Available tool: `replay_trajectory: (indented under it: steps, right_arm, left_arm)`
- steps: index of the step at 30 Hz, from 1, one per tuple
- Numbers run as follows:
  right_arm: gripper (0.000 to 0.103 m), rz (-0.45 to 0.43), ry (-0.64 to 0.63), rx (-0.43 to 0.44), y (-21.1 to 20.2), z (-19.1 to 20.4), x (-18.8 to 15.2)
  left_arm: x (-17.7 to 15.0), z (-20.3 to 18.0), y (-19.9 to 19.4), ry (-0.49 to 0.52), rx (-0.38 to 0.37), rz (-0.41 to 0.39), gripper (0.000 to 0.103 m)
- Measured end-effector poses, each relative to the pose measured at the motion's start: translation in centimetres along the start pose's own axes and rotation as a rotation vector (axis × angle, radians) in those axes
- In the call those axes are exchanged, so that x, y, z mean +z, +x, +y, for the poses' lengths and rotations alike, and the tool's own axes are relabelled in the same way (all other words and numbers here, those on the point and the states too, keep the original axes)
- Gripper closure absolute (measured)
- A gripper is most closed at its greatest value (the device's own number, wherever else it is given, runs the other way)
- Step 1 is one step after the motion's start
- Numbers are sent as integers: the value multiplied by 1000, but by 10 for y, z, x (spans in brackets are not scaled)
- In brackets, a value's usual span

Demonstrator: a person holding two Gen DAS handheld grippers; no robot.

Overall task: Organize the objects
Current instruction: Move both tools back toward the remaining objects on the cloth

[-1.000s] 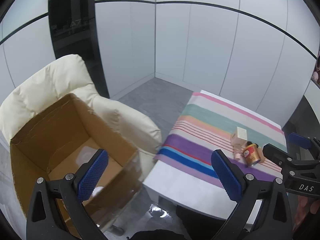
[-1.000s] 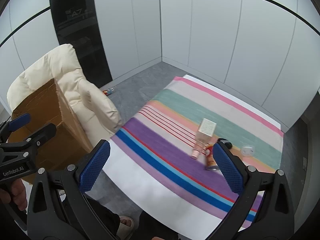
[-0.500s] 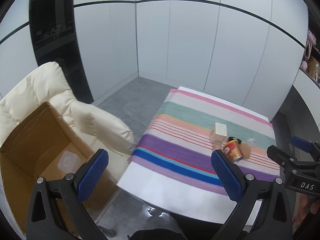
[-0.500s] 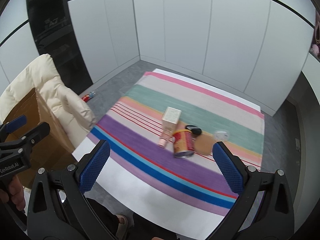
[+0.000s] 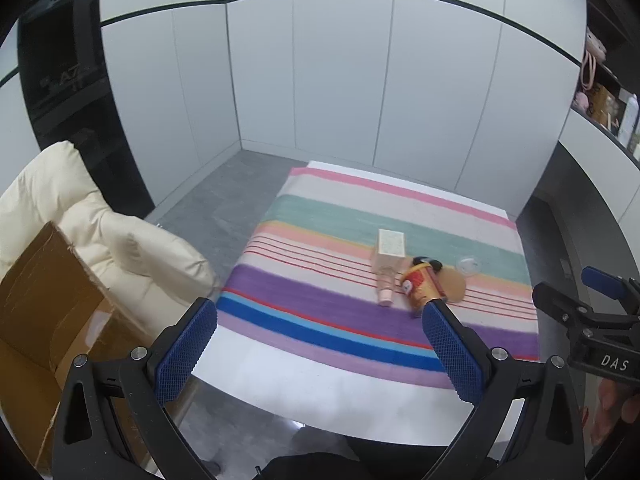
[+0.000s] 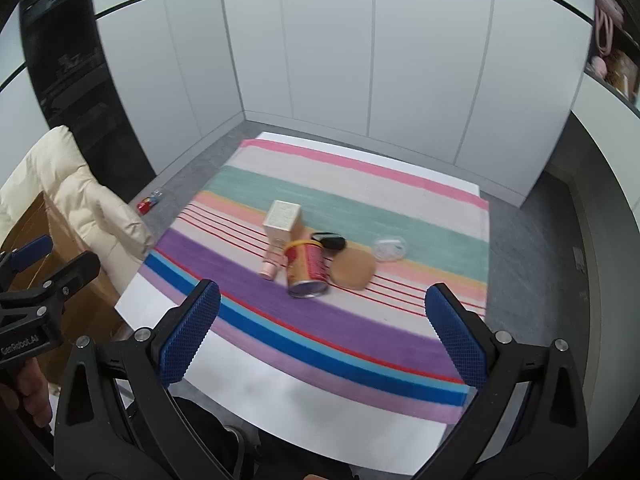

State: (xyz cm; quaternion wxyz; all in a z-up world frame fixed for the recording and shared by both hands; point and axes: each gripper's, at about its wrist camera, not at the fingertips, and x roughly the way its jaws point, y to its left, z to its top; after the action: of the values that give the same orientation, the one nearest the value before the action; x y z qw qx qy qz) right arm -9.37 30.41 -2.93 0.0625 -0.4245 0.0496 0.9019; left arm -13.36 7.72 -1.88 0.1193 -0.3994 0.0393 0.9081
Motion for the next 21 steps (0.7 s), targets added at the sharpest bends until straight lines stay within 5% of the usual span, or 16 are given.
replay_trajectory:
  steps: [9, 21]
  right_arm:
    - [0, 43, -5, -71, 19, -25, -17]
    - [0, 141, 45, -101, 103, -57, -17]
  left_arm:
    - [-1, -31, 40, 80, 4, 58, 0]
    - [0, -70, 134, 139, -24, 111, 6]
